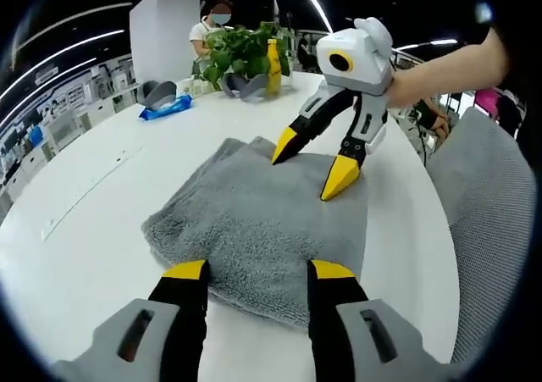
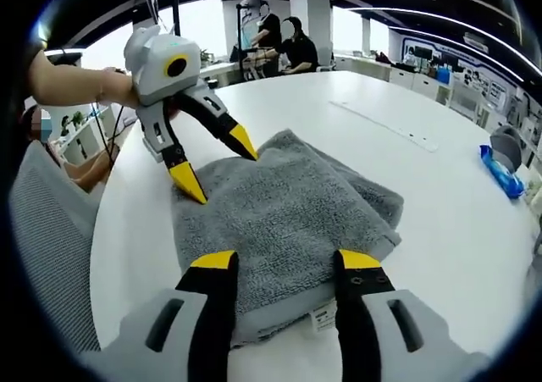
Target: Fold the towel on the table until its edges align and the towel forms a compact rectangular stack.
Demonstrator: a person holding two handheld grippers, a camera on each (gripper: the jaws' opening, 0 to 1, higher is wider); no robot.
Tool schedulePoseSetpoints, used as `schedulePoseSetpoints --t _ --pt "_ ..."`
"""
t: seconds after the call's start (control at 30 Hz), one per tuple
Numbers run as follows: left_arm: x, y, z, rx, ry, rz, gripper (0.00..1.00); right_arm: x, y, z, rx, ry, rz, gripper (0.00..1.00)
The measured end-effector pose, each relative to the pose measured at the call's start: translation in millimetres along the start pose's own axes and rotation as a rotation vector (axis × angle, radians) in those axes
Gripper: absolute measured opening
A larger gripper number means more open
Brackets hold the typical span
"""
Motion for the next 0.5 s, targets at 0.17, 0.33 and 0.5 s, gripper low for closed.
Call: schedulePoseSetpoints --t 0.17,0.33,0.5 --pt "-16.0 -5.3 11.0 -0.097 -0.089 0.032 0.54 -14.9 8.5 7.2 0.048 -0.038 -0.026 0.49" --pt "-48.6 -15.9 28.2 -0.116 -0.225 0.110 0.70 -47.5 18.7 18.7 0.032 -0.134 -0.099 0.58" --pt "-86.7 -37.3 37.9 -0.082 -0.287 0.180 0.82 -93.0 31.8 29.1 0.046 -0.242 -0.210 0.71"
Point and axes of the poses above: the point that each gripper's makers call its tool centre point, and the gripper's own axes: x roughly forward along the fingers, y roughly to its left, z roughly out of its top, the point moved 8 cm from there along -x, roughly backward along the fingers, and after that the axes turned 11 degrees about -y, right-handed, at the moved point
